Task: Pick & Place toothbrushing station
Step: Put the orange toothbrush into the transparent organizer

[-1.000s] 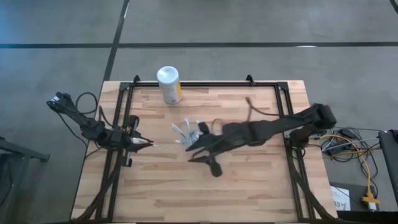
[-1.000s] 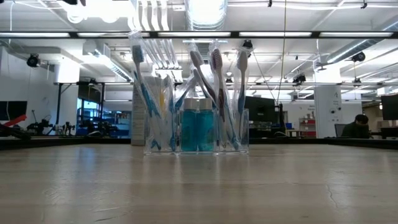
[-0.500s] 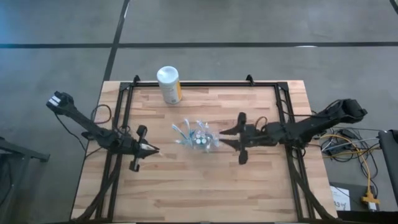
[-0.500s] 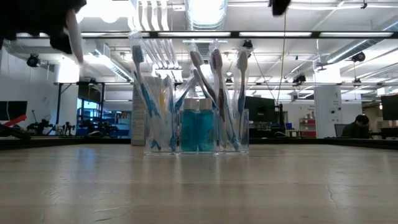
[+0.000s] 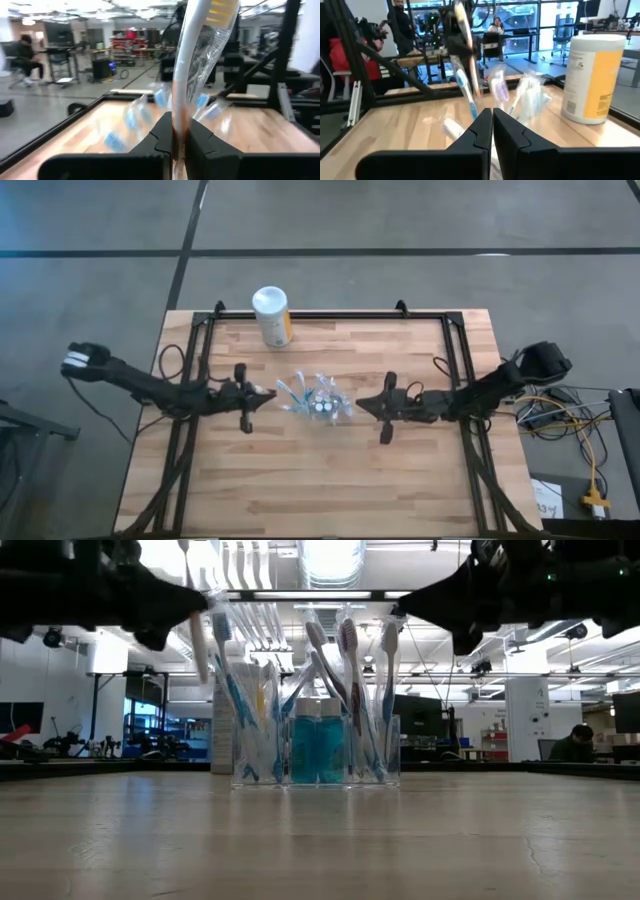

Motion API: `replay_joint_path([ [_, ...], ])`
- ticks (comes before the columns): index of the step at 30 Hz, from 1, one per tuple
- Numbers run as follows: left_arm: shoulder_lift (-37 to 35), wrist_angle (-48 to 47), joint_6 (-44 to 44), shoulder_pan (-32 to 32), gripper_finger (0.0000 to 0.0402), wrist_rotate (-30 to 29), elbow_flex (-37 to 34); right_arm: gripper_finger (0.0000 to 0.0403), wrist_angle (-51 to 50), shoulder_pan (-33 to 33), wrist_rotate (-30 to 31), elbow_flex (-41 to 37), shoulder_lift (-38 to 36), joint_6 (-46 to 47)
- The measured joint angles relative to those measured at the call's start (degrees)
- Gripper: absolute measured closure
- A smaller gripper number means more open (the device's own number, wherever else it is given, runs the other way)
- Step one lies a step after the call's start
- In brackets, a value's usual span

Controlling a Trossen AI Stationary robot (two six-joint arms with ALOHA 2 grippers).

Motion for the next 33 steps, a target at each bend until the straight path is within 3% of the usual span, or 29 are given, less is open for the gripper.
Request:
replay_joint_path([
  [5,5.78,0.97,-1.96,5.68,0.0383,5.78,4.09,0.039,1.99,-0.04,-0.04,1.13,2.32,-3.77],
  [9,11.79,3.88,-2.32,6.34,0.0383,9.0,6.84,0.039,1.21,-0.02,-0.09,2.34,2.6,-5.77],
  [20,29.47,17.62,-4.22,6.25,0.0383,7.08,9.81,0.039,0.41,0.0,-0.11,2.54,2.45,-5.56],
  [33,39.41,21.22,-3.34,6.25,0.0383,4.72,12.26,0.039,0.37,0.0,-0.11,2.54,2.5,-4.31],
])
